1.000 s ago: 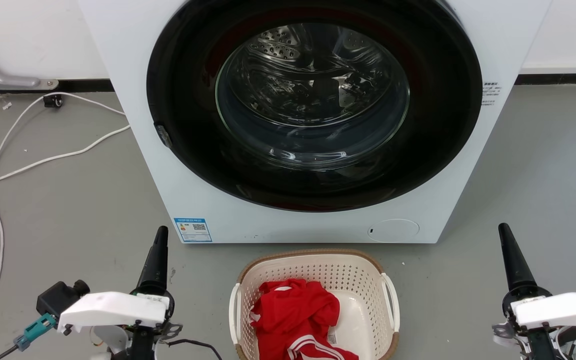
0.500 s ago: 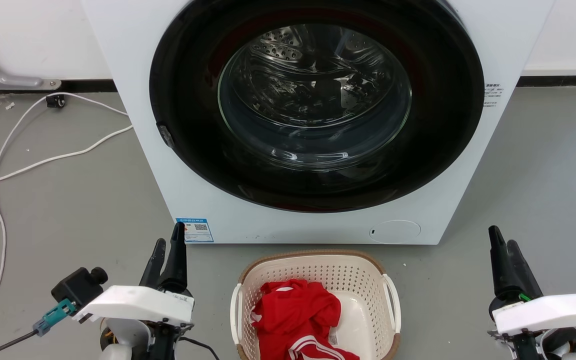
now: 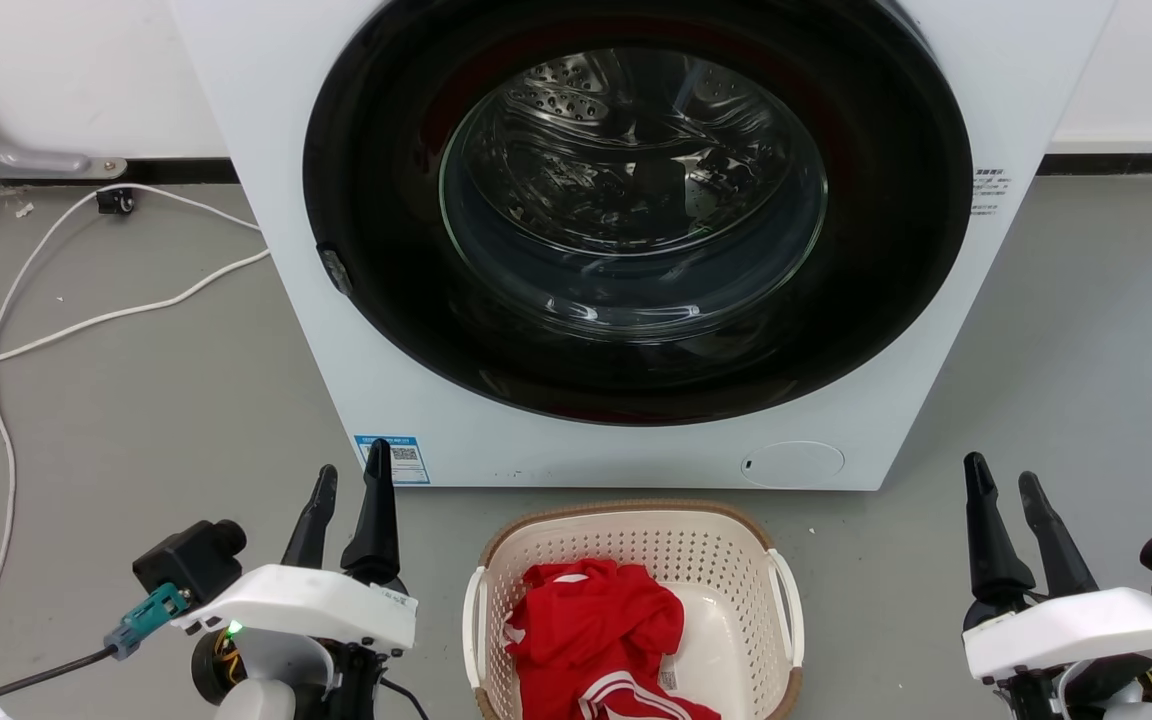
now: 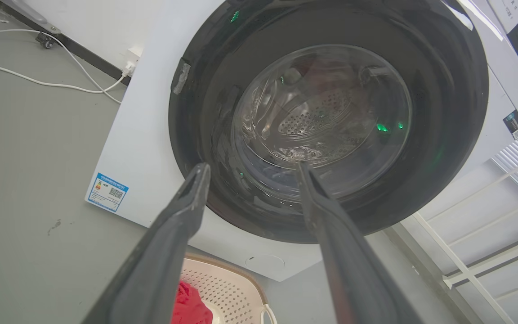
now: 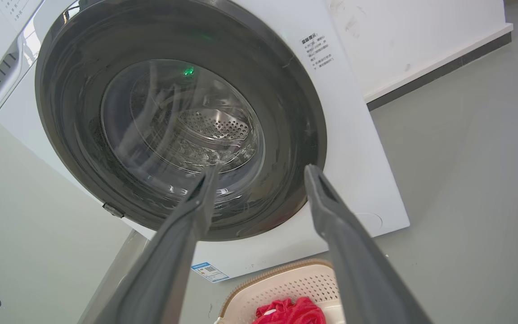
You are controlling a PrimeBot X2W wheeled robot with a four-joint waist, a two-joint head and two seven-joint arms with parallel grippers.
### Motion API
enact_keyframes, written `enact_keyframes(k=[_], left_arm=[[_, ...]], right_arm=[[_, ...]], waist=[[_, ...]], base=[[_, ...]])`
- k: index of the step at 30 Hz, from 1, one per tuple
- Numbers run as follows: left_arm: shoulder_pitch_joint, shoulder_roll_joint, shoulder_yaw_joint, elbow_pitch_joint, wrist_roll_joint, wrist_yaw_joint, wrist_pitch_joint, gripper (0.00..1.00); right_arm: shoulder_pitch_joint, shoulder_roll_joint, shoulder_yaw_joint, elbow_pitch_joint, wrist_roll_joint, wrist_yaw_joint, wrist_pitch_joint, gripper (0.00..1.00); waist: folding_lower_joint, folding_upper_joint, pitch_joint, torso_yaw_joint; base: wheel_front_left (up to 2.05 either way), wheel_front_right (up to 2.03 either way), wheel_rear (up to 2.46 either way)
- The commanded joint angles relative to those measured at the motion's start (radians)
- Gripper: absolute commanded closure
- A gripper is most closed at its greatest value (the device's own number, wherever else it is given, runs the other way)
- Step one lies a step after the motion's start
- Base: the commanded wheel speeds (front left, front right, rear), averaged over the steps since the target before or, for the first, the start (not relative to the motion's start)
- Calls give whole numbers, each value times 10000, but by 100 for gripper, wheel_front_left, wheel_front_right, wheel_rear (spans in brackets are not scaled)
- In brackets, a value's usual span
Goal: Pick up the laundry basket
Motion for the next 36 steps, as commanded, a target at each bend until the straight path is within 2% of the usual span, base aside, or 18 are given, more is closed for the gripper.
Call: enact_keyframes(k=[1, 27, 36], left_arm=[[-271, 14, -66, -114, 428, 77, -124, 0], [-370, -18, -451, 160, 3478, 498, -807, 0], [-385, -30, -573, 276, 4287, 562, -993, 0]], right_arm=[[11, 8, 32, -186, -528, 2, -123, 0], [295, 37, 167, -529, -3876, 2, -434, 0], [388, 45, 172, -544, -4650, 2, -478, 0]], waist=[[-1, 0, -4, 6], [-1, 0, -30, 105], [-1, 0, -20, 129]], base=[[0, 0, 0], [0, 0, 0], [0, 0, 0]])
